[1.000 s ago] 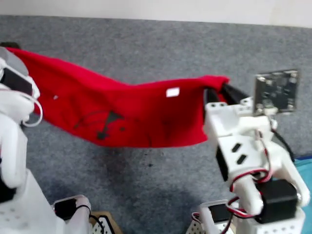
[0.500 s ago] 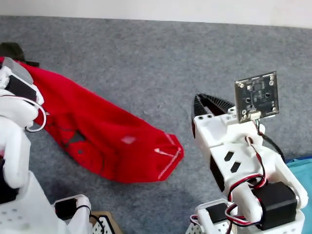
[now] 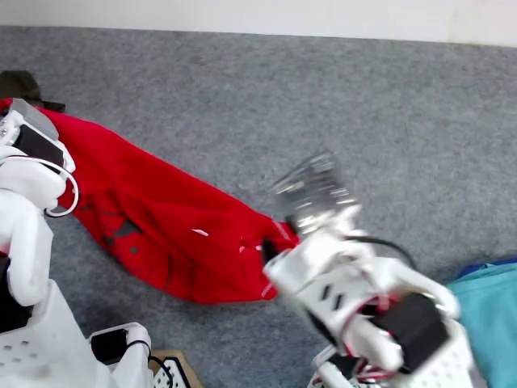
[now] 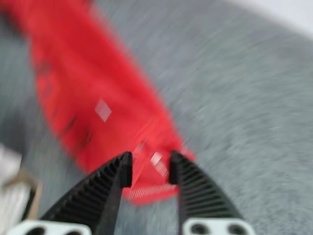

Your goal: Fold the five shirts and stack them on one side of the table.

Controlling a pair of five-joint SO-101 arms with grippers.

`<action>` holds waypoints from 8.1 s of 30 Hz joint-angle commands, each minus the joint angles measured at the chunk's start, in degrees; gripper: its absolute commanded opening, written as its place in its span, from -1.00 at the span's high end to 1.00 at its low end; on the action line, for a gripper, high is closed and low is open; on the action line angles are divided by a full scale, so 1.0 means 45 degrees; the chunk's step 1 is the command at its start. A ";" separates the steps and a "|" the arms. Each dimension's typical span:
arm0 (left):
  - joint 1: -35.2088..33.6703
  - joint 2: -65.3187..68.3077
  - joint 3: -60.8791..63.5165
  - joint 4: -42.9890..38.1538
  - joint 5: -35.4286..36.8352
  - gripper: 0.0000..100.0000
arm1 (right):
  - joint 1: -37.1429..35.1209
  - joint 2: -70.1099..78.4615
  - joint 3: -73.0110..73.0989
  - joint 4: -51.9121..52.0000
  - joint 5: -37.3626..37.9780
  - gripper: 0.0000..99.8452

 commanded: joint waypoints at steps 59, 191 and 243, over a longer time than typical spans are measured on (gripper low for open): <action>0.0107 -0.0068 0.5636 -0.2501 0.0039 0.98 | -0.0322 0.9582 0.4855 -1.2181 0.5040 0.54; 0.2237 0.9758 0.1670 -0.9592 0.0020 0.32 | 0.7473 0.3761 0.9719 -2.4176 0.4142 0.98; 0.1397 0.0283 1.1829 0.2813 -0.6330 0.53 | 0.4464 0.3839 0.4327 -0.4425 0.1621 0.64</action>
